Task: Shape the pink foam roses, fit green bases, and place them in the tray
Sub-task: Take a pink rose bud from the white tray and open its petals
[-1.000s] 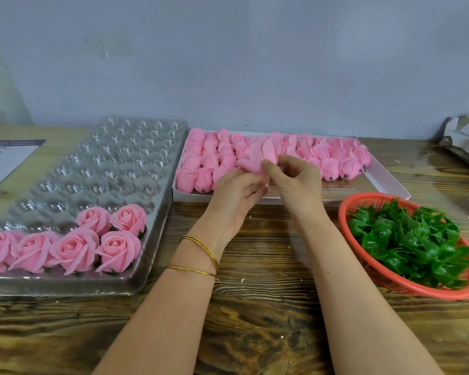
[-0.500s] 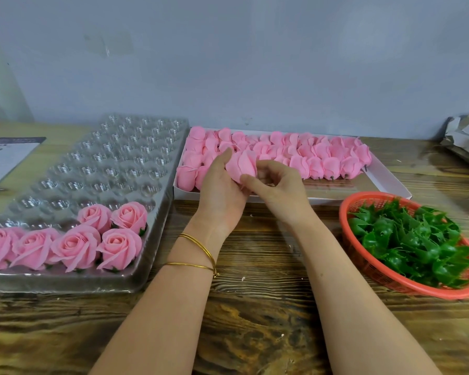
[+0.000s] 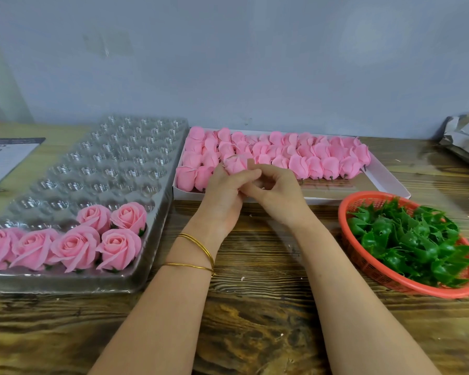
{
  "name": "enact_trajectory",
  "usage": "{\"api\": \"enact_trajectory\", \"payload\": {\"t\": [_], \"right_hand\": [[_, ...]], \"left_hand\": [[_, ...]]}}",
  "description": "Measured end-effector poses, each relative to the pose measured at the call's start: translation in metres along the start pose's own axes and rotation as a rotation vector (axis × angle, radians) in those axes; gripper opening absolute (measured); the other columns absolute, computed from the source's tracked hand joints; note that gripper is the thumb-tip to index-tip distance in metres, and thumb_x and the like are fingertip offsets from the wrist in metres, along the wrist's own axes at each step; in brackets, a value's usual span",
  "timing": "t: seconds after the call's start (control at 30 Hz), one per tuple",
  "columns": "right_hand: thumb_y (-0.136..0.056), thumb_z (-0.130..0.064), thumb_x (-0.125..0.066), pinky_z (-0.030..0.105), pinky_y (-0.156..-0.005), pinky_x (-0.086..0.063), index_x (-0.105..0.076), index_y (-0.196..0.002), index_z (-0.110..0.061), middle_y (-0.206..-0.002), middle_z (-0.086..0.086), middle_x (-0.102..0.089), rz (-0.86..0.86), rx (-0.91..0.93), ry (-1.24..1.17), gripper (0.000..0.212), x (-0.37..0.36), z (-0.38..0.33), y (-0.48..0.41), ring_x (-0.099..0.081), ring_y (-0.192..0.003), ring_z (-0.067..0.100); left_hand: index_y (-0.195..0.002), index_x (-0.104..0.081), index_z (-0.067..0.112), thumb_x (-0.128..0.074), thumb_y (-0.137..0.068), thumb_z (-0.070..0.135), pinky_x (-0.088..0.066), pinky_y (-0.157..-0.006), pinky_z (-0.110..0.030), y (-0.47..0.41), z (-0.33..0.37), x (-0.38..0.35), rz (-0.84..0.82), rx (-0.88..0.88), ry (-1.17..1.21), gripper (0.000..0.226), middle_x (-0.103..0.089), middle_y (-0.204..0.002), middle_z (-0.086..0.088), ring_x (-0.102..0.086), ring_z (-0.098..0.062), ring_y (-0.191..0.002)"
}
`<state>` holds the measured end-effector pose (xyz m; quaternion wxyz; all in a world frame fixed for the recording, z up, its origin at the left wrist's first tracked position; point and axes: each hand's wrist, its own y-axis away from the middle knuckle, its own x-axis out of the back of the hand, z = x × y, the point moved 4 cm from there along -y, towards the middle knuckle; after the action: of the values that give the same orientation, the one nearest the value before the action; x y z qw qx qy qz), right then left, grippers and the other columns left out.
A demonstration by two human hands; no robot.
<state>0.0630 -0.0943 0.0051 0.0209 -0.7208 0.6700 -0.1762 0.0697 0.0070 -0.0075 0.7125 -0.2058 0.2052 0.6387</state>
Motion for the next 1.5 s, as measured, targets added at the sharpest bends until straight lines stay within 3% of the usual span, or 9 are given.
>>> {"api": "enact_trajectory", "payload": {"t": [0.07,0.2,0.47,0.67,0.8,0.87,0.93,1.1,1.5], "right_hand": [[-0.084,0.007,-0.067,0.017,-0.069,-0.053,-0.069,-0.089,-0.020,-0.100,0.032,-0.067,-0.029,-0.005,-0.079,0.028,0.000,-0.004,0.002,-0.058,-0.077,0.008],[-0.082,0.015,-0.062,0.028,-0.087,-0.055,-0.067,-0.110,0.001,-0.115,0.014,-0.068,-0.146,-0.024,-0.133,0.032,0.000,-0.006,0.004,-0.066,-0.099,0.015],[-0.081,0.007,-0.070,0.043,-0.099,-0.051,-0.052,-0.118,-0.006,-0.113,0.014,-0.066,-0.128,-0.098,-0.019,0.044,0.001,-0.001,0.005,-0.064,-0.109,0.023],[-0.076,0.014,-0.063,0.038,-0.083,-0.056,-0.052,-0.110,-0.010,-0.092,0.012,-0.066,-0.110,-0.104,-0.074,0.043,0.001,-0.005,0.006,-0.065,-0.085,0.017],[-0.064,-0.012,-0.062,0.018,-0.066,-0.052,-0.055,-0.100,-0.019,-0.084,0.000,-0.061,-0.014,-0.105,-0.149,0.037,0.006,-0.008,0.005,-0.063,-0.073,0.005],[-0.066,-0.017,-0.061,0.019,-0.067,-0.051,-0.058,-0.101,-0.019,-0.087,-0.002,-0.060,0.022,-0.107,-0.193,0.036,0.009,-0.007,0.003,-0.063,-0.074,0.006],[-0.070,-0.021,-0.060,0.023,-0.069,-0.050,-0.060,-0.101,-0.021,-0.086,-0.003,-0.058,0.047,-0.108,-0.213,0.031,0.010,-0.005,0.002,-0.061,-0.076,0.008],[-0.078,-0.038,-0.066,0.014,-0.068,-0.050,-0.063,-0.102,-0.020,-0.093,-0.008,-0.063,0.083,-0.100,-0.172,0.030,0.008,-0.006,0.002,-0.063,-0.084,-0.004],[-0.088,-0.016,-0.070,0.016,-0.066,-0.052,-0.063,-0.105,-0.014,-0.095,-0.003,-0.063,0.037,-0.100,-0.119,0.019,0.004,-0.007,0.002,-0.063,-0.085,0.006]], "left_hand": [[-0.112,-0.056,0.002,-0.063,-0.083,-0.007,-0.052,-0.070,-0.035,0.000,-0.001,0.002,-0.004,-0.025,-0.078,0.031,-0.064,-0.090,-0.011,-0.064,-0.024,-0.084],[-0.112,-0.062,0.004,-0.066,-0.082,-0.009,-0.052,-0.081,-0.040,-0.002,-0.002,0.008,0.040,-0.050,-0.166,0.033,-0.065,-0.097,-0.013,-0.062,-0.026,-0.093],[-0.107,-0.072,0.007,-0.080,-0.063,0.021,-0.057,-0.087,-0.043,-0.002,-0.004,0.010,0.114,-0.118,-0.396,0.048,-0.074,-0.100,-0.013,-0.070,-0.026,-0.099],[-0.087,-0.078,0.020,-0.079,-0.061,0.033,-0.059,-0.076,-0.041,-0.003,-0.005,0.012,0.161,-0.168,-0.439,0.030,-0.076,-0.086,-0.011,-0.073,-0.026,-0.084],[-0.088,-0.076,0.010,-0.078,-0.071,0.025,-0.059,-0.082,-0.052,0.000,0.000,0.011,0.185,-0.209,-0.536,0.023,-0.075,-0.086,-0.011,-0.072,-0.028,-0.087],[-0.078,-0.074,0.022,-0.077,-0.076,0.024,-0.060,-0.077,-0.048,0.002,0.002,0.009,0.183,-0.249,-0.589,0.004,-0.073,-0.075,0.000,-0.070,-0.020,-0.077],[-0.065,-0.066,0.031,-0.077,-0.081,0.024,-0.060,-0.071,-0.046,0.004,0.003,0.007,0.189,-0.295,-0.645,0.021,-0.067,-0.065,0.003,-0.067,-0.021,-0.070],[-0.095,-0.074,0.017,-0.080,-0.080,0.021,-0.059,-0.076,-0.040,0.005,0.000,0.002,0.126,-0.309,-0.672,0.017,-0.075,-0.083,0.003,-0.071,-0.015,-0.082],[-0.083,-0.071,0.038,-0.080,-0.076,0.011,-0.058,-0.070,-0.026,0.009,0.000,0.000,0.128,-0.367,-0.726,0.029,-0.075,-0.083,0.012,-0.070,-0.006,-0.081]]}}
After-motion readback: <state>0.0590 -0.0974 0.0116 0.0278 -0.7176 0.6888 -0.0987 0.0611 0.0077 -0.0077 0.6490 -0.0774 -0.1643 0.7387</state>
